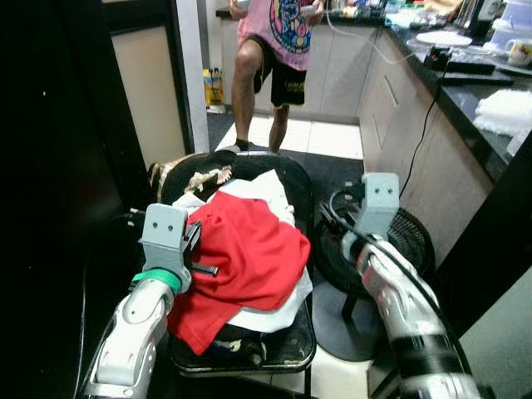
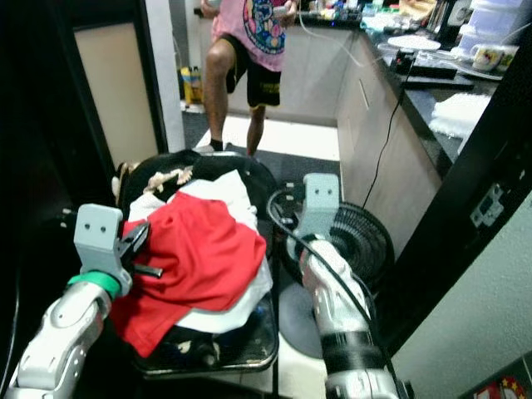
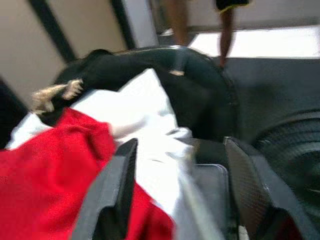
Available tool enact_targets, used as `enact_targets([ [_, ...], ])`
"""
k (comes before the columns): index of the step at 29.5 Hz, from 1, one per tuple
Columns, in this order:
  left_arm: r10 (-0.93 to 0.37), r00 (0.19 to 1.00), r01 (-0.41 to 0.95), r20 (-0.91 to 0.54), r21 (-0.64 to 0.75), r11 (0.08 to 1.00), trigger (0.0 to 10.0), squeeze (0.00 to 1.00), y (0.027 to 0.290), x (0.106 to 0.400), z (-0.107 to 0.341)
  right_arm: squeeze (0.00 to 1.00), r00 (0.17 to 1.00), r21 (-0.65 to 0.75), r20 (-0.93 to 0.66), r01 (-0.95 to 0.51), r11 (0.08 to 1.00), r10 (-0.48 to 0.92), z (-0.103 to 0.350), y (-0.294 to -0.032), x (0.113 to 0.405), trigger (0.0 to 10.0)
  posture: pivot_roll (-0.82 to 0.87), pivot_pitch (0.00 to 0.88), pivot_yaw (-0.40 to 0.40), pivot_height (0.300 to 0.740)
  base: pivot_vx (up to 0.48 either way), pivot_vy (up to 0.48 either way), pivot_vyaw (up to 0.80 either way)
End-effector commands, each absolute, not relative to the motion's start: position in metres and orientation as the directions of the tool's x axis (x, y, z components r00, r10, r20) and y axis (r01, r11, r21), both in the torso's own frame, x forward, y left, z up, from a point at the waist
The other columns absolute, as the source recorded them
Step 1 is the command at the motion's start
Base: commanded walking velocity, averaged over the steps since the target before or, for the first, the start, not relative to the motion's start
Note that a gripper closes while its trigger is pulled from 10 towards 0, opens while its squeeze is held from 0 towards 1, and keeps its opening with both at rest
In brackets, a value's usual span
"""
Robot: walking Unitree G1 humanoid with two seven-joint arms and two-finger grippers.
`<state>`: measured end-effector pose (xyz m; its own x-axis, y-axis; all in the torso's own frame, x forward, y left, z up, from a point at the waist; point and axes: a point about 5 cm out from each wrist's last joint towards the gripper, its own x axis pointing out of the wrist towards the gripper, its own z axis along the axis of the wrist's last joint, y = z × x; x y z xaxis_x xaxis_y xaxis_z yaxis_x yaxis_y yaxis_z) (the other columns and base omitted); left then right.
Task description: Clothes washing
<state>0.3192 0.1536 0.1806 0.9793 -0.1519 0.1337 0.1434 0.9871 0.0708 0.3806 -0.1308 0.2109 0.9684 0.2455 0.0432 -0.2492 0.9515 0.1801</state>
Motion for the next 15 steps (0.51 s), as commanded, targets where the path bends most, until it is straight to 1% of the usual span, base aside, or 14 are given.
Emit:
enact_targets([
  [1,-0.164,0.979,0.154,0.118,0.089,0.984,10.0,0.0,0.154,0.319,0.176,1.0,0.956,0.242,0.021,-0.29,0.926,0.294,0.205,-0.125,0.384,10.0,-0.05,0.109,0.051,0.74,0.0,0.0,0.0],
  [3,-0.176,0.977,0.164,0.118,0.099,0.981,10.0,0.0,0.154,0.32,0.177,1.0,0.931,0.265,0.029,-0.359,0.895,0.365,0.209,-0.112,0.386,10.0,-0.05,0.131,0.056,0.74,0.0,0.0,0.0],
  [4,-0.176,0.977,0.164,0.118,0.099,0.981,10.0,0.0,0.154,0.32,0.177,1.0,0.931,0.265,0.029,-0.359,0.895,0.365,0.209,-0.112,0.386,10.0,-0.05,0.131,0.056,0.74,0.0,0.0,0.0],
  [6,-0.182,0.976,0.17,0.118,0.106,0.98,10.0,0.0,0.155,0.32,0.177,1.0,0.894,0.279,0.034,-0.439,0.854,0.448,0.211,-0.098,0.384,10.0,-0.05,0.14,0.058,0.74,0.0,0.0,0.0],
  [8,-0.186,0.976,0.173,0.117,0.112,0.979,10.0,0.0,0.155,0.32,0.178,1.0,0.833,0.324,0.067,-0.539,0.777,0.55,0.213,-0.081,0.377,10.0,-0.04,0.143,0.062,0.74,0.0,0.0,0.0],
  [9,-0.186,0.976,0.173,0.117,0.112,0.979,10.0,0.0,0.155,0.32,0.178,1.0,0.833,0.324,0.067,-0.539,0.777,0.55,0.213,-0.081,0.377,10.0,-0.04,0.143,0.062,0.74,0.0,0.0,0.0],
  [10,-0.188,0.975,0.175,0.116,0.115,0.978,10.0,0.0,0.155,0.32,0.178,1.0,0.793,0.334,0.088,-0.593,0.732,0.602,0.213,-0.072,0.372,10.0,-0.04,0.145,0.065,0.74,0.0,0.0,0.0],
  [11,-0.188,0.975,0.175,0.116,0.115,0.978,10.0,0.0,0.155,0.32,0.178,1.0,0.793,0.334,0.088,-0.593,0.732,0.602,0.213,-0.072,0.372,10.0,-0.04,0.145,0.065,0.74,0.0,0.0,0.0],
  [12,-0.192,0.975,0.178,0.114,0.119,0.977,10.0,0.0,0.155,0.32,0.178,1.0,0.76,0.335,0.103,-0.634,0.697,0.642,0.213,-0.065,0.368,10.0,-0.04,0.145,0.068,0.74,0.0,0.0,0.0],
  [15,-0.2,0.973,0.185,0.113,0.132,0.974,10.0,0.0,0.155,0.321,0.178,1.0,0.699,0.339,0.128,-0.698,0.631,0.704,0.211,-0.054,0.364,10.0,-0.04,0.142,0.072,0.74,0.0,0.0,0.0],
])
